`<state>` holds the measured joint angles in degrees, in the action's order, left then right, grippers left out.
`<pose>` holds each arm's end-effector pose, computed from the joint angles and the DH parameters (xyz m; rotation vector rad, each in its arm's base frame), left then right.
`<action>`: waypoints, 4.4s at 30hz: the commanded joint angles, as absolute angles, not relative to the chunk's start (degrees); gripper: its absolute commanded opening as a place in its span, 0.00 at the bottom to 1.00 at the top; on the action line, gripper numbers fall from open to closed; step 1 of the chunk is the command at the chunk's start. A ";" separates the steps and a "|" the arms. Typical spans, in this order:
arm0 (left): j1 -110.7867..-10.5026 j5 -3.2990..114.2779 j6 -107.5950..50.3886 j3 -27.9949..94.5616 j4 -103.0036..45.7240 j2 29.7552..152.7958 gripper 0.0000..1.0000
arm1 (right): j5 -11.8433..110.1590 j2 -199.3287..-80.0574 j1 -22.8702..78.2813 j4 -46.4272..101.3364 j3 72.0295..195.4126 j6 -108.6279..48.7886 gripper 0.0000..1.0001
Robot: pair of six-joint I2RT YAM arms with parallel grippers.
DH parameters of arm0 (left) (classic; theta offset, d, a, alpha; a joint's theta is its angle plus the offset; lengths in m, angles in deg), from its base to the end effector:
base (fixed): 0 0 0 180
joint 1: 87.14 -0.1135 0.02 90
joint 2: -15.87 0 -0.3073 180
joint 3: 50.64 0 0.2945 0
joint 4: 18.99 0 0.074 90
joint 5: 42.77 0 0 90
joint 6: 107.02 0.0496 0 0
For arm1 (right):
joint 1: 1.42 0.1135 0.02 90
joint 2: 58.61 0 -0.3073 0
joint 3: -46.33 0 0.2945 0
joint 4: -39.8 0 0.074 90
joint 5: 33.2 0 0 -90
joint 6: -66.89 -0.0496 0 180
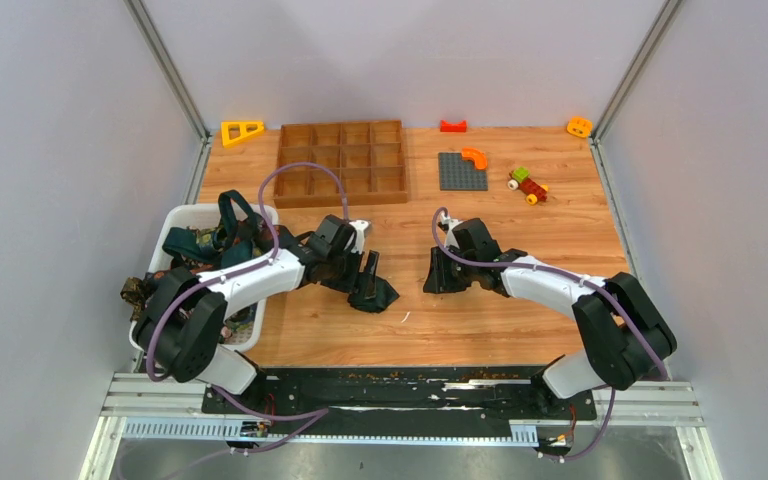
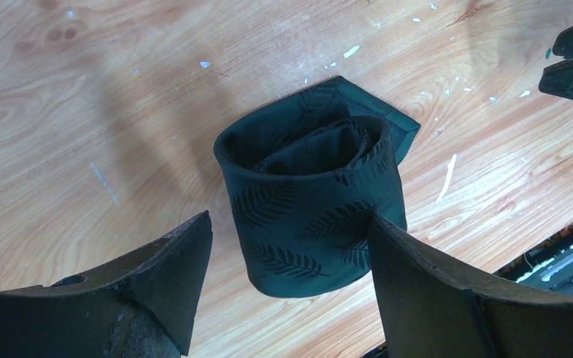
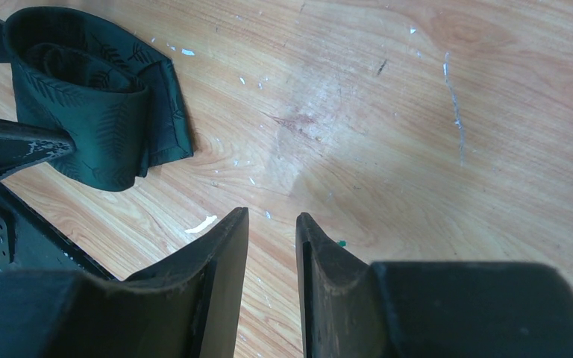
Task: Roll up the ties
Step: Pick up the tie at the center of the board, then place the tie in the storage box.
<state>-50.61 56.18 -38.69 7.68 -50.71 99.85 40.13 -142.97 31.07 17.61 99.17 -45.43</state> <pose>0.2522 -0.1964 0.1880 0.4048 2.6327 -0.5611 0.2562 0.1800 0.1674 -0.3567 2.5926 0.7343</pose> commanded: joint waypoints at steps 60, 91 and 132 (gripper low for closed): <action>-78.89 55.51 -36.23 67.47 -76.28 127.73 0.21 | 37.69 -145.09 31.18 20.07 101.04 -43.69 0.30; -88.99 56.55 -37.84 87.14 -81.24 151.65 0.21 | 37.02 -145.76 31.26 19.99 101.33 -43.25 0.30; -79.41 42.64 -33.16 66.92 -75.04 147.48 0.36 | 36.32 -147.35 31.17 19.14 102.41 -42.92 0.30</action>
<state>-81.49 42.71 -35.68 69.14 -68.57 145.84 37.14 -146.60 31.07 17.96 99.87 -43.95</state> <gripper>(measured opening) 0.403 0.306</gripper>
